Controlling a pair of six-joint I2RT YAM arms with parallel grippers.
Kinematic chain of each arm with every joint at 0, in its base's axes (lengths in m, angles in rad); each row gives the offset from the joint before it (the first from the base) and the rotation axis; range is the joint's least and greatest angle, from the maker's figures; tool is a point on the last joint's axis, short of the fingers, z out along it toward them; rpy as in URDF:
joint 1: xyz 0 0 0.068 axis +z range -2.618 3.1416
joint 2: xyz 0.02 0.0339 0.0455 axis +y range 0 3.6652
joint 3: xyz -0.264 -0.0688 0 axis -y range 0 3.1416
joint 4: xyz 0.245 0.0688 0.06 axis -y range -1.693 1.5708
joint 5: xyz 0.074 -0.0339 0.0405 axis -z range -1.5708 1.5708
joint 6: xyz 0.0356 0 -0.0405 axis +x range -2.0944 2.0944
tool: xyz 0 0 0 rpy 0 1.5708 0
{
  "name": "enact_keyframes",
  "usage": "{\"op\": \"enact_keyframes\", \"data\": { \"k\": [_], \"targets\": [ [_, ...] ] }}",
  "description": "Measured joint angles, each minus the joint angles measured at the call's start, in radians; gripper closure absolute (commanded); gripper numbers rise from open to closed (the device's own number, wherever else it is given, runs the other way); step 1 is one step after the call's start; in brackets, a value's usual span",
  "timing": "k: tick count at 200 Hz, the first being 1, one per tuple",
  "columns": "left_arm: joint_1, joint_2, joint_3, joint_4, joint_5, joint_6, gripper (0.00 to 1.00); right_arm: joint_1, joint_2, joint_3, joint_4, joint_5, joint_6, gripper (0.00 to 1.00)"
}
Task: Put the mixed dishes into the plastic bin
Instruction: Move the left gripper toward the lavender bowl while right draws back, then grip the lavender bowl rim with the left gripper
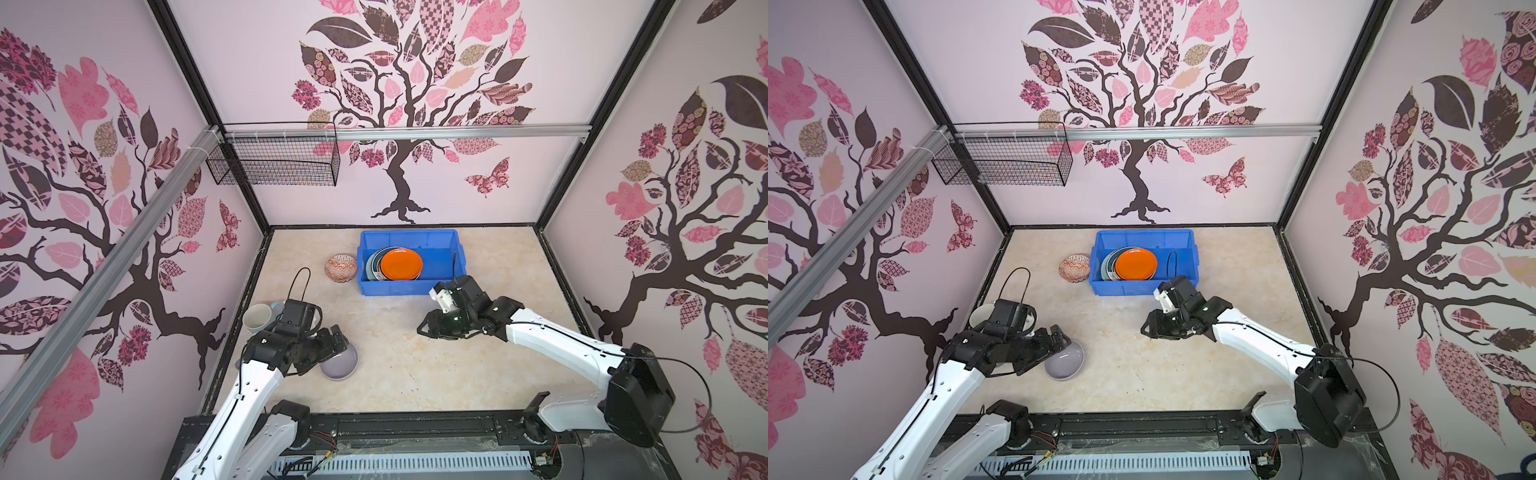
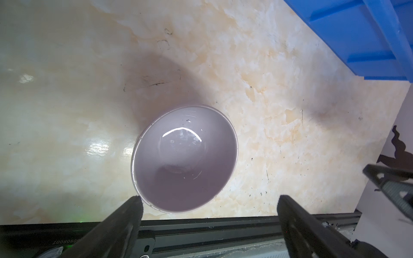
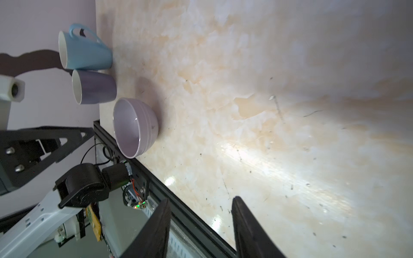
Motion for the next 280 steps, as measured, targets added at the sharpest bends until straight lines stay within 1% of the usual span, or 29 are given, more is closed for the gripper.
{"op": "enact_keyframes", "data": {
  "k": [19,34,93,118,148,173,186,198,216,244,257,262,272,276,280],
  "targets": [
    [0.000,-0.021,-0.019,0.006,-0.030,-0.048,0.02,0.069,0.057,0.027,0.014,0.004,0.019,0.50],
    [0.000,-0.029,-0.035,0.000,-0.052,-0.081,0.01,0.096,0.091,0.045,0.028,0.005,0.030,0.50],
    [0.000,0.054,-0.037,-0.019,-0.130,-0.150,0.02,0.098,0.108,0.086,0.042,0.027,0.038,0.50],
    [0.000,0.063,-0.058,-0.006,-0.129,-0.179,0.02,0.098,0.108,0.085,0.043,0.036,0.038,0.50],
    [0.000,0.092,-0.128,0.026,-0.090,-0.207,0.07,0.098,0.107,0.082,0.047,0.055,0.038,0.50],
    [0.000,0.135,-0.137,0.043,-0.067,-0.217,0.19,0.089,0.105,0.068,0.051,0.065,0.040,0.49],
    [0.000,0.149,-0.137,0.056,-0.058,-0.217,0.30,0.083,0.103,0.055,0.054,0.067,0.043,0.49],
    [0.000,0.156,-0.137,0.066,-0.054,-0.212,0.36,0.071,0.096,0.036,0.057,0.066,0.046,0.48],
    [0.000,0.159,-0.139,0.080,-0.053,-0.217,0.43,0.034,0.065,-0.004,0.057,0.061,0.052,0.47],
    [0.000,0.179,-0.147,0.108,-0.046,-0.211,0.59,-0.040,0.004,-0.027,0.045,0.058,0.050,0.46],
    [0.000,0.198,-0.151,0.121,-0.037,-0.211,0.66,-0.063,-0.028,-0.026,0.035,0.071,0.042,0.41],
    [0.000,0.206,-0.151,0.124,-0.035,-0.215,0.72,-0.067,-0.040,-0.026,0.030,0.076,0.039,0.38],
    [0.000,0.223,-0.152,0.130,-0.031,-0.204,0.79,-0.068,-0.055,-0.021,0.018,0.081,0.027,0.33],
    [0.000,0.228,-0.153,0.134,-0.031,-0.211,0.81,-0.068,-0.058,-0.018,0.013,0.083,0.021,0.30],
    [0.000,0.235,-0.153,0.139,-0.027,-0.203,0.84,-0.068,-0.061,-0.013,0.008,0.084,0.016,0.23]
  ]
}}
